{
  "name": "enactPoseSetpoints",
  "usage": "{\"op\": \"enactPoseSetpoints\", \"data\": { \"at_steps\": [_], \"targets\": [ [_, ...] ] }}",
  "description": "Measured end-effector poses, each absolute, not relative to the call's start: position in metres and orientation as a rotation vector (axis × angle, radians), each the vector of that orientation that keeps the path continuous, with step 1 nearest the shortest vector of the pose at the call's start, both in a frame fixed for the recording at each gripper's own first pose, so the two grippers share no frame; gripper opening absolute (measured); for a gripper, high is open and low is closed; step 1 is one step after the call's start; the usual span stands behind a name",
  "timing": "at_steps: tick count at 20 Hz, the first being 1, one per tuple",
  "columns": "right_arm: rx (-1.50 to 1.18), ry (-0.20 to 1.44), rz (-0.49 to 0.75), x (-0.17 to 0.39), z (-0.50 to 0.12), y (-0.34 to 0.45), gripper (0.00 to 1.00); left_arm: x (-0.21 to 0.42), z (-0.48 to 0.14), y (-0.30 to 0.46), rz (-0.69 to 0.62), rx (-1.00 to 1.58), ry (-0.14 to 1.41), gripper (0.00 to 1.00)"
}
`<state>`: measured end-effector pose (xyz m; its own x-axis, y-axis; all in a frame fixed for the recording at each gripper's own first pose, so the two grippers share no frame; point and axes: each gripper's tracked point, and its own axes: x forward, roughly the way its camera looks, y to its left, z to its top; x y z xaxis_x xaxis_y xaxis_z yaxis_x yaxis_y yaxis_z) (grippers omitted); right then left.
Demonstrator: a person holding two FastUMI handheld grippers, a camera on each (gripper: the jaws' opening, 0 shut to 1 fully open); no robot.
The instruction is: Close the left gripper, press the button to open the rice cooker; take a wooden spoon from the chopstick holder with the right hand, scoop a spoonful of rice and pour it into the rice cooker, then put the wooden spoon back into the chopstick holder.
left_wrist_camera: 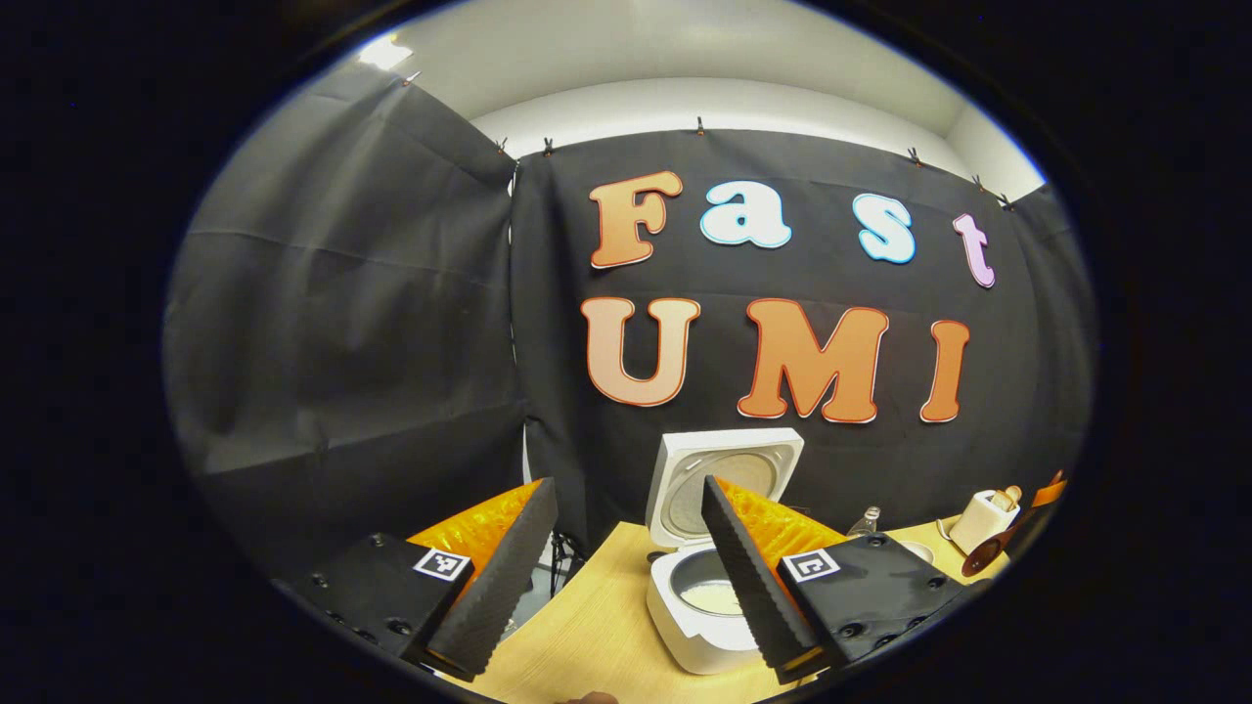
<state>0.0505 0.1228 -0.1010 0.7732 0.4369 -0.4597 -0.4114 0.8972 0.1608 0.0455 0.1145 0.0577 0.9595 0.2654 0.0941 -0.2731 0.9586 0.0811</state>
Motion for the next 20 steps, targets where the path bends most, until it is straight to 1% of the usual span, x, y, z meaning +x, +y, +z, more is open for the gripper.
{"op": "enactPoseSetpoints", "data": {
  "at_steps": [5, 12, 20],
  "targets": [
    [0.069, 0.564, 0.396, 0.055, -0.133, 0.065, 0.06, 0.041, 0.057, 0.092, 0.267, 0.095, -0.083, 1.00],
    [0.115, 0.655, 0.341, 0.061, -0.194, 0.022, 0.06, 0.034, 0.061, 0.077, 0.287, 0.137, -0.079, 1.00],
    [0.219, 0.741, 0.377, 0.072, -0.254, 0.008, 0.05, 0.029, 0.062, 0.067, 0.308, 0.146, -0.062, 1.00]
  ]
}}
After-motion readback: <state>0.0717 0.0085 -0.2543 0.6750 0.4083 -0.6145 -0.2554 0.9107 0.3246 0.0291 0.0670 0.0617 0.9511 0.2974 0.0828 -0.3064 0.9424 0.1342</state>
